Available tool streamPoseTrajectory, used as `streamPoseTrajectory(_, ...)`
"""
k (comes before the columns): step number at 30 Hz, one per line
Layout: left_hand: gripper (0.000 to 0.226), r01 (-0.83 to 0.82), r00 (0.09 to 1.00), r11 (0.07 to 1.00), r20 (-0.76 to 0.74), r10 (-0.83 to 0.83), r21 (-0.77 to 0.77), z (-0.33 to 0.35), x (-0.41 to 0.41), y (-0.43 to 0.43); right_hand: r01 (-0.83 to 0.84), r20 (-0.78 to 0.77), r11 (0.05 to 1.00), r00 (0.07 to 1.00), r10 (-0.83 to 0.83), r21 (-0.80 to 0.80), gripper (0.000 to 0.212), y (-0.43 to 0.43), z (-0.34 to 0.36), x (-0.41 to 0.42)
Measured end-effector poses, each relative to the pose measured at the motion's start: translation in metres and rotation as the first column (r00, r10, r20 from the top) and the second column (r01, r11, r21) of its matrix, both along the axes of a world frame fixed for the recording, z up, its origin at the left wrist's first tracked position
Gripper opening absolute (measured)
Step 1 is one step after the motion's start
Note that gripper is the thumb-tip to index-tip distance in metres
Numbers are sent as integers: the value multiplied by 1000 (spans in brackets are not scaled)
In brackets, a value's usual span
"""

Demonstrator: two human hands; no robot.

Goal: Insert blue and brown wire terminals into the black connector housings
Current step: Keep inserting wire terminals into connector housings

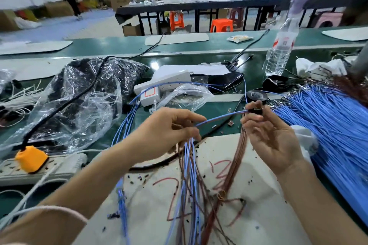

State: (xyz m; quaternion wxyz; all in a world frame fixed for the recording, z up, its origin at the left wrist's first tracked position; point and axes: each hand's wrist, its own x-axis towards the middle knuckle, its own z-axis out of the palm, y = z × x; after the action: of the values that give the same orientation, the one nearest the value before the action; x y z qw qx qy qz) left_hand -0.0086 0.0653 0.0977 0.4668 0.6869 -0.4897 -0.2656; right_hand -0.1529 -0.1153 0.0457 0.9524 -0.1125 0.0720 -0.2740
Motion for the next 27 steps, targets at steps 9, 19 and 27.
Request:
streamPoseTrajectory(9,34,379,924,763,-161,-348,524,26,-13,73,35,-352,961,926,-134,-273,10,2,-10,25)
streamPoseTrajectory(19,20,-659,674,641,688,271,393,-40,92,57,-207,-494,578,774,-397,-789,22,48,-6,89)
streamPoseTrajectory(27,17,-711,692,576,549,469,404,-55,107,51,-440,-419,41,817,-396,-897,14,110,-20,102)
